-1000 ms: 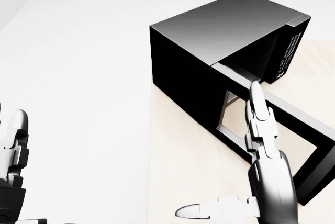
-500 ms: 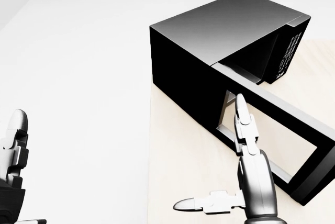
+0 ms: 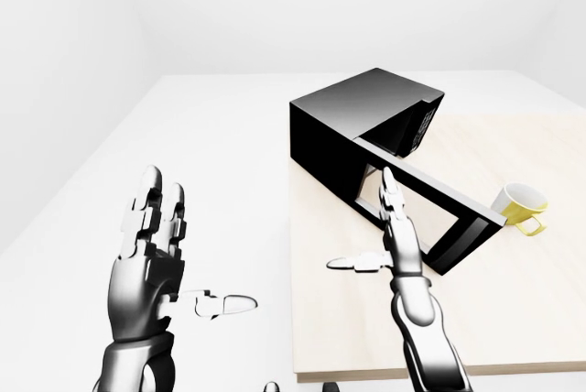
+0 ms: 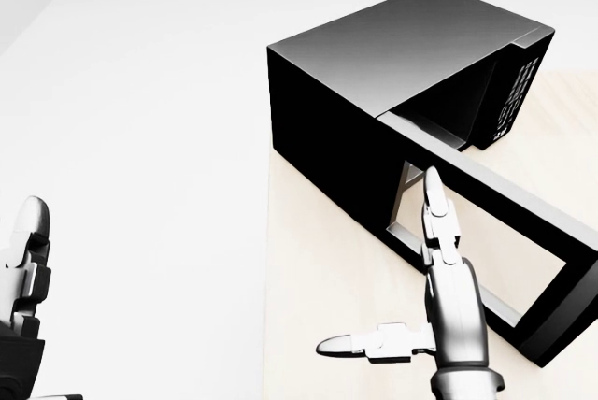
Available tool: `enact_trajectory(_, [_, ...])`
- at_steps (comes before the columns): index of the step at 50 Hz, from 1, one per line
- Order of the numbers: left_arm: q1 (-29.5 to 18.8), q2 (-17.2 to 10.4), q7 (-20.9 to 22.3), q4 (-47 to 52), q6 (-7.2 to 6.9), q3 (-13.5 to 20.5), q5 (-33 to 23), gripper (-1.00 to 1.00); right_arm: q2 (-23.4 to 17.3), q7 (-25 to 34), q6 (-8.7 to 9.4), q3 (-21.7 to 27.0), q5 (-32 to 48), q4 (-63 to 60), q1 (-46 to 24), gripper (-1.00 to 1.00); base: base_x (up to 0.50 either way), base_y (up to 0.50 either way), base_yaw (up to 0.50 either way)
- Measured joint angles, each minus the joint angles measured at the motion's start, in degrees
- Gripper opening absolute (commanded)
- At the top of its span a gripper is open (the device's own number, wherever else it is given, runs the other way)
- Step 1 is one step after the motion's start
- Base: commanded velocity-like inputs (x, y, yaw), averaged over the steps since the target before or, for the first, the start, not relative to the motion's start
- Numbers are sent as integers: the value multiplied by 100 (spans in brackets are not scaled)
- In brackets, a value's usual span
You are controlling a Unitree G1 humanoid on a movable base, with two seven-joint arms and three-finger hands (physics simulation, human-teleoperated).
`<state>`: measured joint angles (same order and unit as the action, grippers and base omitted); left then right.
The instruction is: Close the microwave.
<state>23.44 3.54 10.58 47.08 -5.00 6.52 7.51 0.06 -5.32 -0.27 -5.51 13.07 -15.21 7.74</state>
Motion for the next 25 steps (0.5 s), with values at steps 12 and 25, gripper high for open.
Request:
enact_trajectory(12, [19,3,8,21,0,-3,2,100,27,-31,-50,115,-27,344,-256,100,0,0,0])
enact_trajectory(25, [47,5,24,26,0,-22,-1,100,48,-68,27,196,-45,532,-531,100,0,0,0])
